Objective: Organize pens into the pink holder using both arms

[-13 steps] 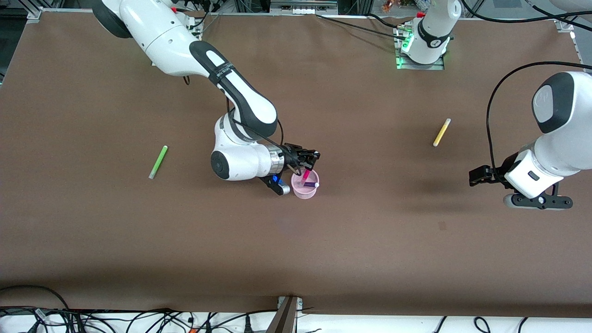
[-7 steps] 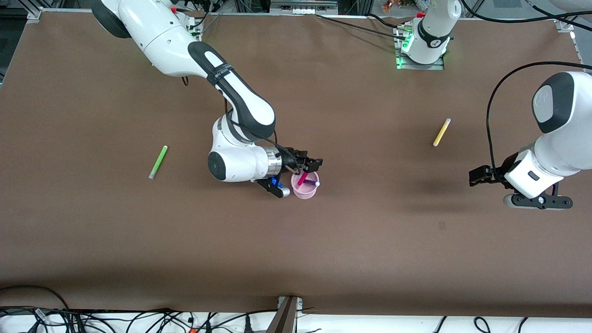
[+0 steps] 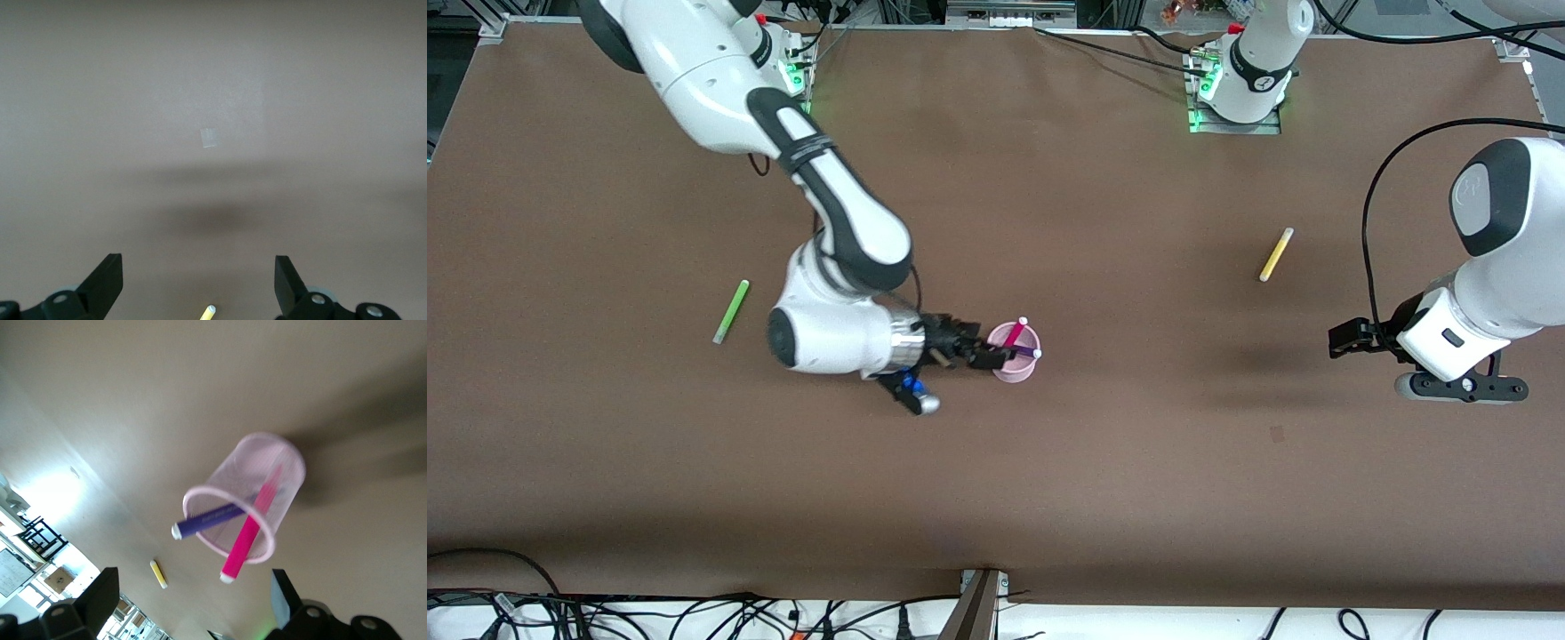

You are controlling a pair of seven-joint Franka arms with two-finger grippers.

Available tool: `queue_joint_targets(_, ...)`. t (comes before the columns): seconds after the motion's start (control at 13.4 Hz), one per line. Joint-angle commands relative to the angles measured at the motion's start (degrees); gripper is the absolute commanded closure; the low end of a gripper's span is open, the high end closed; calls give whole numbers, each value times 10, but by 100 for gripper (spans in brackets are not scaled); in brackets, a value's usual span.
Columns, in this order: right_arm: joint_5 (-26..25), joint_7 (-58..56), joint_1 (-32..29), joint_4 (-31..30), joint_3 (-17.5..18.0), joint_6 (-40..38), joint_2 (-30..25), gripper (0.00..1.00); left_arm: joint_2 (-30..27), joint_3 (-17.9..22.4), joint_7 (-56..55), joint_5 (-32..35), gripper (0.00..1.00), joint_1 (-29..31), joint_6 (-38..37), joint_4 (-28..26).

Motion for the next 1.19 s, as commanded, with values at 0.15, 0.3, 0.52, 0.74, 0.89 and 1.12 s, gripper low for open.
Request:
queue_joint_targets(0.15, -72, -50, -27, -6, -34, -65, -51, 0, -4, 0, 7, -5, 0, -1, 5, -5)
queue_joint_targets(0.3, -97, -119, -53, -3, -79, -124, -61, 0, -4, 1, 7, -5, 0, -1, 6, -5)
queue_joint_targets(0.52, -173, -213, -79, -7, -119, -204, -109, 0, -4, 0, 7, -4, 0, -1, 6, -5)
queue_joint_targets(0.74, -211, -236, -79, -42, -153, -246, -187, 0, -4, 0, 8, -4, 0, -1, 6, -5)
queue_joint_targets(0.89, -266, -277, -79, -73, -158, -260, -251, 0, -3, 0, 8, -5, 0, -1, 6, -5)
queue_joint_targets(1.12, -335, -303, -79, -129, -157, -264, -343, 0, -3, 1, 8, -5, 0, -1, 6, -5)
